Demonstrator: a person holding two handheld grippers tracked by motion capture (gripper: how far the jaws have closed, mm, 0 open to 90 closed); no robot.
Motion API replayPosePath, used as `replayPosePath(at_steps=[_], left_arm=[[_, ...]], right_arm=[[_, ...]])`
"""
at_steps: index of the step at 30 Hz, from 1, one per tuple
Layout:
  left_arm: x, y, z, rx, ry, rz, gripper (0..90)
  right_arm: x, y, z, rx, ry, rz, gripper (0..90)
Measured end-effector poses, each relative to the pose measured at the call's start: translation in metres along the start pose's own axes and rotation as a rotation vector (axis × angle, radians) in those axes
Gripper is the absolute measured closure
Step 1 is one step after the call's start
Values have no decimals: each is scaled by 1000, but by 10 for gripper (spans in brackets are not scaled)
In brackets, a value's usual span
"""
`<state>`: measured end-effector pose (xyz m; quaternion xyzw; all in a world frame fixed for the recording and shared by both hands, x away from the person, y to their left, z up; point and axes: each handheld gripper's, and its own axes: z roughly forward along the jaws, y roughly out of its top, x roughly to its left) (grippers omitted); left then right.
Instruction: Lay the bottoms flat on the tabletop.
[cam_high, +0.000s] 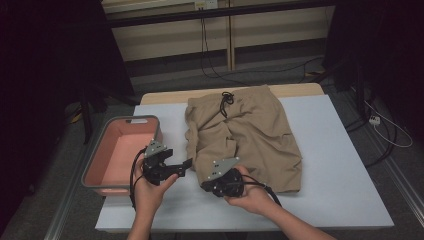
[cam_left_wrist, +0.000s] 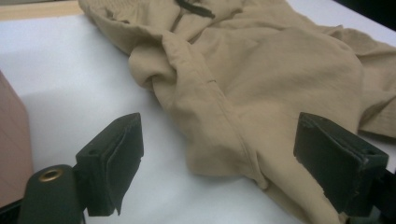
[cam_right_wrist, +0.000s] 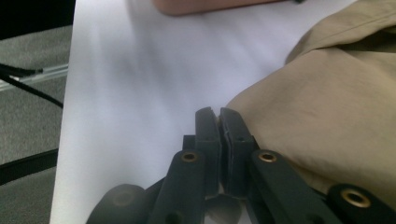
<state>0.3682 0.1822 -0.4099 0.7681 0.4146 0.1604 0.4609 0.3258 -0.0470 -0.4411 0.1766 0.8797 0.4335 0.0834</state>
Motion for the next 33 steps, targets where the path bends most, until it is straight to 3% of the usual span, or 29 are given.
replayPosePath(at_steps=[6,9,13,16,18,21,25,28,33], left_arm=[[-1,-5,6,21,11,-7,173],[-4,-8,13,45,4,2,184],[-9,-12,22,65,-1,14,207],[-9,-17,31,70,-1,-2,255],[-9,-21,37,82,-7,-10,317],[-6,-24,45,90,16,-3,397],[-8,-26,54,100,6,23,512],[-10,-25,60,117,-10,30,656],[-12,-20,59,139,0,45,826]], right_arm=[[6,-4,0,-1,11,20,822],[1,-7,-9,18,-38,5,760],[-13,-10,-28,-8,-84,47,613],[-25,-13,-46,-30,-133,69,535],[-34,-16,-58,-50,-174,89,520],[-49,-23,-72,-52,-244,115,493],[-66,-36,-76,-16,-321,166,435],[-70,-44,-69,17,-320,190,407],[-70,-51,-50,94,-318,156,391]])
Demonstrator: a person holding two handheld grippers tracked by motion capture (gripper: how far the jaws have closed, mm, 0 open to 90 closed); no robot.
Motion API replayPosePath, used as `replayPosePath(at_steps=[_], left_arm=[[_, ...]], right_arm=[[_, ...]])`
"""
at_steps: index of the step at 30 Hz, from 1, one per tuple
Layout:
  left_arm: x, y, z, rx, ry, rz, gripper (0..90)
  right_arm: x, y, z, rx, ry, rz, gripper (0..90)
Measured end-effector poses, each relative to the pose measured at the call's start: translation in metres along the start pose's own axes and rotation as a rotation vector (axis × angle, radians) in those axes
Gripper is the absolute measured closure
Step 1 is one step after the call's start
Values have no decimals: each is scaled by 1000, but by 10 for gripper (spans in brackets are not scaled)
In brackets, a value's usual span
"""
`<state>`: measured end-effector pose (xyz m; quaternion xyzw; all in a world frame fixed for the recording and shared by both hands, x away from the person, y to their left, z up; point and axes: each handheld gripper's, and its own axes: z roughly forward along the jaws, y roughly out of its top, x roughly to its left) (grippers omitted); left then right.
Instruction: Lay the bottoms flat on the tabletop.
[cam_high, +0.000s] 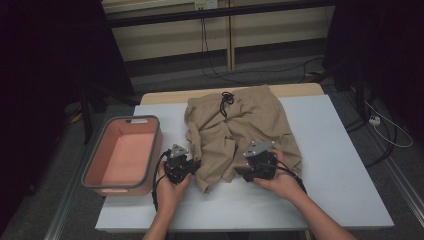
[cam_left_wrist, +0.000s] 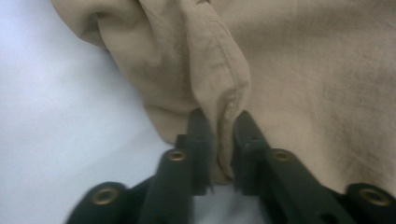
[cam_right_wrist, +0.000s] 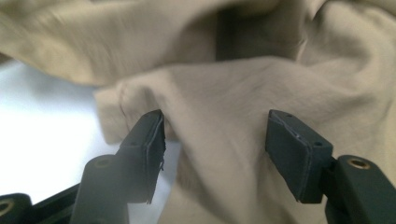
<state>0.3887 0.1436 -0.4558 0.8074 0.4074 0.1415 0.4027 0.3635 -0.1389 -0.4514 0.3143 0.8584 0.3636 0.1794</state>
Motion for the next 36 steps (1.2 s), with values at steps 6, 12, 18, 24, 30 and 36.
replayPosePath(at_steps=[6,12,18,24,30,36], left_arm=[[6,11,-28,-53,37,-5,860],[12,15,-43,-77,72,-12,863],[16,15,-45,-76,90,-18,864],[16,17,-42,-71,104,-7,864],[18,17,-41,-64,106,-9,865],[17,17,-41,-66,125,1,864]], right_arm=[[-6,-7,9,31,19,30,600],[-20,-12,5,28,12,60,884],[-52,-28,-18,53,-130,80,892],[-66,-36,-35,1,-123,147,882],[-57,-30,-38,-1,-117,113,741],[-45,-13,-52,-81,-90,99,493]])
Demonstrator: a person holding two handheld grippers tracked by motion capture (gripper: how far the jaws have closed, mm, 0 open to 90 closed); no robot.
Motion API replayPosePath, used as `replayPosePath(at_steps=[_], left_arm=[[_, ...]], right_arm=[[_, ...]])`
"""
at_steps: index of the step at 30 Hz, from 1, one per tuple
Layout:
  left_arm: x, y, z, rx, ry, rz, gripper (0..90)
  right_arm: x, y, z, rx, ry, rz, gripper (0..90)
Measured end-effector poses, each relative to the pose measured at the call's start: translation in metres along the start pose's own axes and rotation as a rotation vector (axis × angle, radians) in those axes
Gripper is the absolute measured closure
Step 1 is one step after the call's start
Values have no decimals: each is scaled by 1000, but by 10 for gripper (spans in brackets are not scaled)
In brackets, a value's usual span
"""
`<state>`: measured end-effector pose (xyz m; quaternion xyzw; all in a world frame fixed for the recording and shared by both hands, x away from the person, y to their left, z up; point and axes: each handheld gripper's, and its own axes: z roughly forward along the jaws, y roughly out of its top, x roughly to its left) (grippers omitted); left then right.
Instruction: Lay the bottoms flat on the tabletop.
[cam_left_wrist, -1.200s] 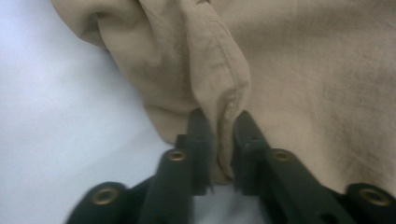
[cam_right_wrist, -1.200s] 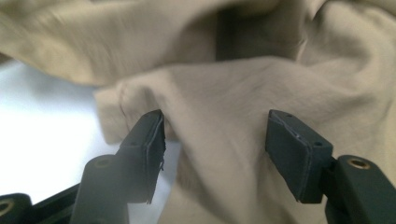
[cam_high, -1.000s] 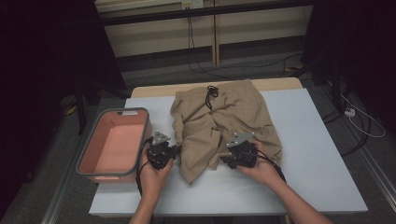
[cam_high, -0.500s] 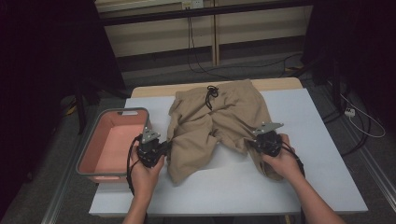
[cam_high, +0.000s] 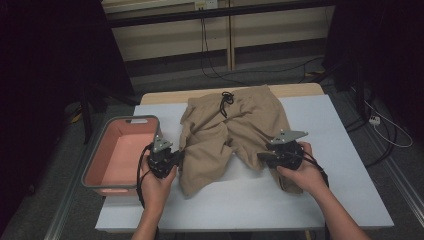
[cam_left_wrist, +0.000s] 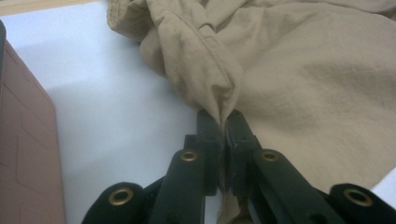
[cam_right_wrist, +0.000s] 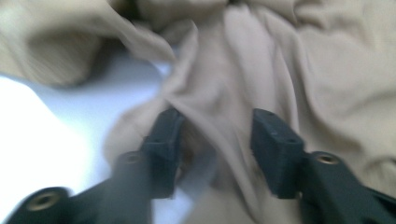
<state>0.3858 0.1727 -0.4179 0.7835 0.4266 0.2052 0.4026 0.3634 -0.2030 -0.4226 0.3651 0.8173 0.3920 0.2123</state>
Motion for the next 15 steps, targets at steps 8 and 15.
replayPosePath(at_steps=[8,15], left_arm=[[2,-6,17,21,49,-4,864],[-1,-9,30,53,71,21,864]], right_arm=[[26,24,15,-36,48,-54,490],[39,28,62,38,87,-93,503]])
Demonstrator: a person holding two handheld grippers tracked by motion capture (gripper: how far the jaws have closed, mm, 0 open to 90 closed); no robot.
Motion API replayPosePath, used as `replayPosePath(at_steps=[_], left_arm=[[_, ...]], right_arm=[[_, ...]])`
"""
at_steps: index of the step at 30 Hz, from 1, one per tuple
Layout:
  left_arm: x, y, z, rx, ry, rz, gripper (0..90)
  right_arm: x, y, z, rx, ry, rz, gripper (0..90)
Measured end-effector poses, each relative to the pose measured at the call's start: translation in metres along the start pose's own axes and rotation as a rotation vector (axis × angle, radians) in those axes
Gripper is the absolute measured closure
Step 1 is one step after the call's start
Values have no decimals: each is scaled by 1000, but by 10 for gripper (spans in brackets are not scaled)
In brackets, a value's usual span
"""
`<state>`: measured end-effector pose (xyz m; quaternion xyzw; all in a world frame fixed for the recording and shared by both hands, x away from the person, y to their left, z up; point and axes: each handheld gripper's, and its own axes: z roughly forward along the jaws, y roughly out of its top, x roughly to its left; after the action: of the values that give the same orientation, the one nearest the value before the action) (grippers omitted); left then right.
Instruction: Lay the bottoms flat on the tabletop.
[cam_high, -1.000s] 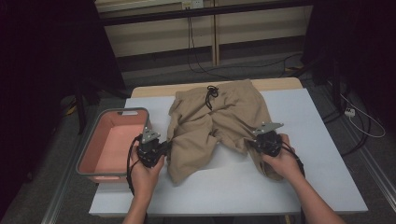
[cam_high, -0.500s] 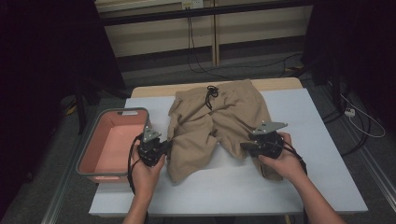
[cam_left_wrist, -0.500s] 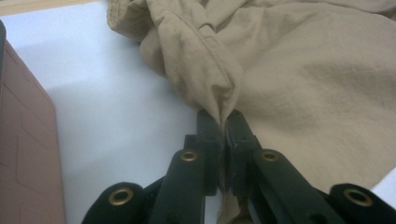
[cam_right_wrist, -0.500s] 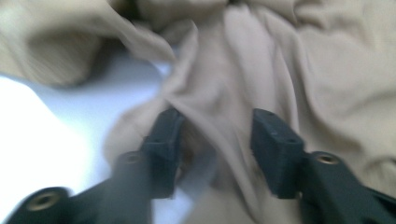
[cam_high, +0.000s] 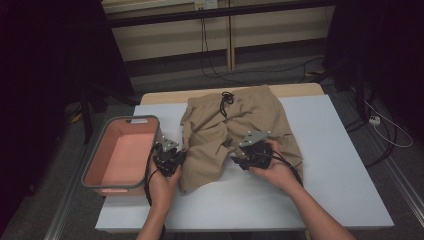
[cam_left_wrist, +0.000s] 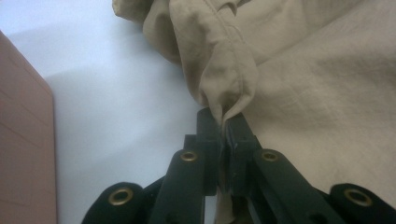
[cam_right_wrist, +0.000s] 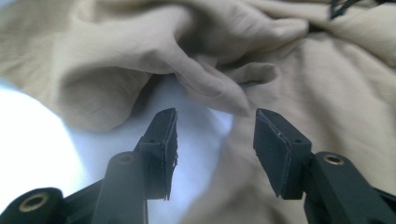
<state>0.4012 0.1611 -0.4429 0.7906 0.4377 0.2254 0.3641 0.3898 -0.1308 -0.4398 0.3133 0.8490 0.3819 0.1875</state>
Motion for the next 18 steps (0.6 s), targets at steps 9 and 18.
replayPosePath(at_steps=[9,18], left_arm=[[0,0,-3,-6,-6,6,864],[4,3,-15,-48,0,-6,864]], right_arm=[[-3,8,27,-46,37,57,766],[-7,-2,2,-8,60,35,874]])
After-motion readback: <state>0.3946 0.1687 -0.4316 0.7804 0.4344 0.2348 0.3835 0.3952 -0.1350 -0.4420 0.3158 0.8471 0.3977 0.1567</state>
